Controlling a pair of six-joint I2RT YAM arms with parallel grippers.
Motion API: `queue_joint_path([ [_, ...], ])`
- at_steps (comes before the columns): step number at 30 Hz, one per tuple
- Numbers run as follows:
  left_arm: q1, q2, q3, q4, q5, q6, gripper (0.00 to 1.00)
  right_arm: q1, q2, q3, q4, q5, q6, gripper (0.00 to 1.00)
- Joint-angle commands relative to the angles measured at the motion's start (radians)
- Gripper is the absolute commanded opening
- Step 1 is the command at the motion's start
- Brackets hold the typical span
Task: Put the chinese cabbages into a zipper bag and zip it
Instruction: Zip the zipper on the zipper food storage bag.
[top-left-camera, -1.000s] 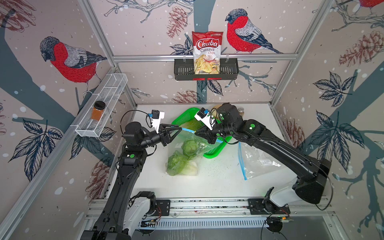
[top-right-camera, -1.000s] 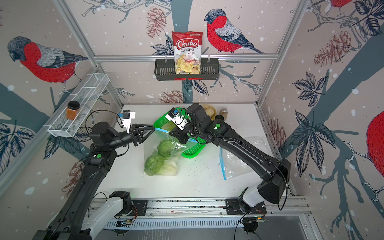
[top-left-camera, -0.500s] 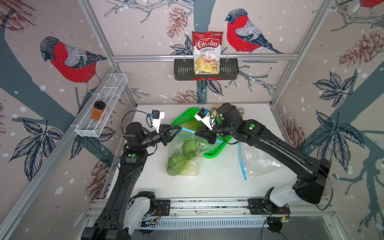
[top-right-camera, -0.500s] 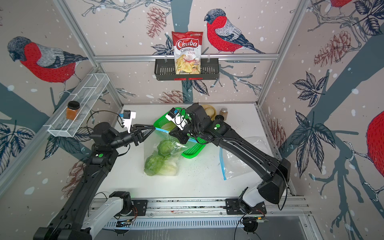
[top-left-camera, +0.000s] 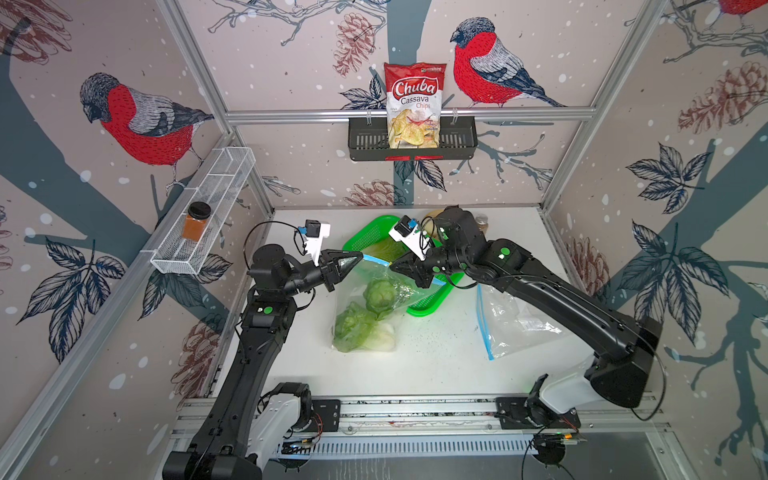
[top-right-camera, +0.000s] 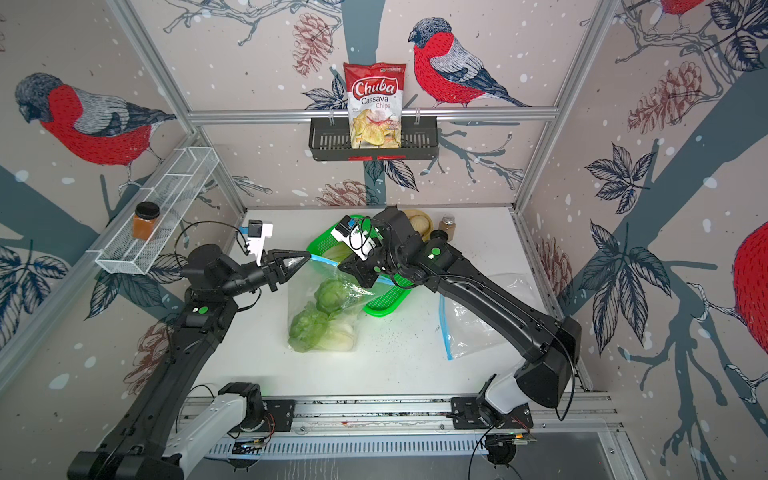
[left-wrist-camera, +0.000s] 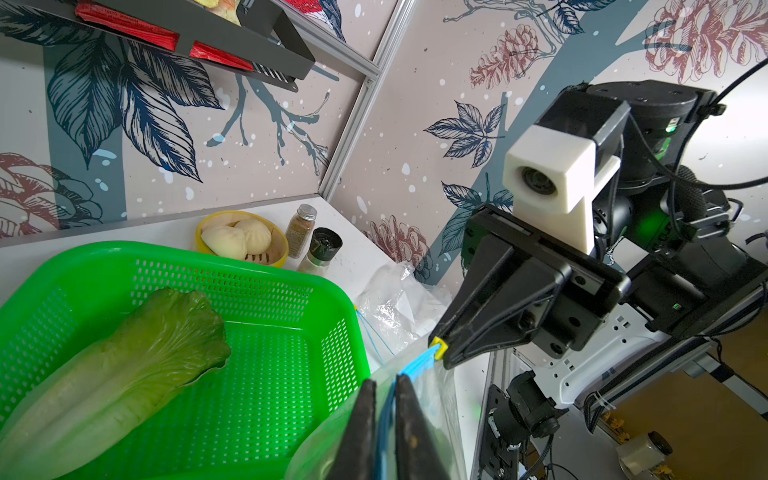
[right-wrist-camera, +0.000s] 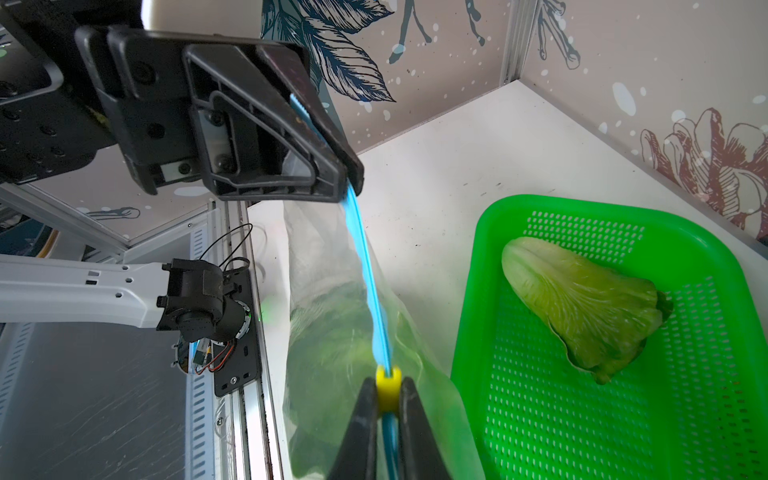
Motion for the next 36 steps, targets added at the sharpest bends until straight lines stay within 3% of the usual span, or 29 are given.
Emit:
queue_joint_path([
  [1,-0.002,-0.011,0.005,0.044,-0.008,0.012,0.06,-0.001,0.000,0.004,0.025,0.009,0.001,0.03],
  [3,-0.002,-0.022,0.002,0.057,-0.017,0.017,0.00,0.000,0.002,0.005,0.024,0.012,0.003,0.03],
  [17,-0.002,-0.080,0.087,-0.161,-0.143,0.176,0.00,-0.025,0.023,0.061,-0.094,0.044,0.031,0.04],
  [36,0.013,-0.085,0.186,-0.387,-0.341,0.311,0.00,-0.145,-0.109,-0.106,-0.118,0.062,0.049,0.04],
])
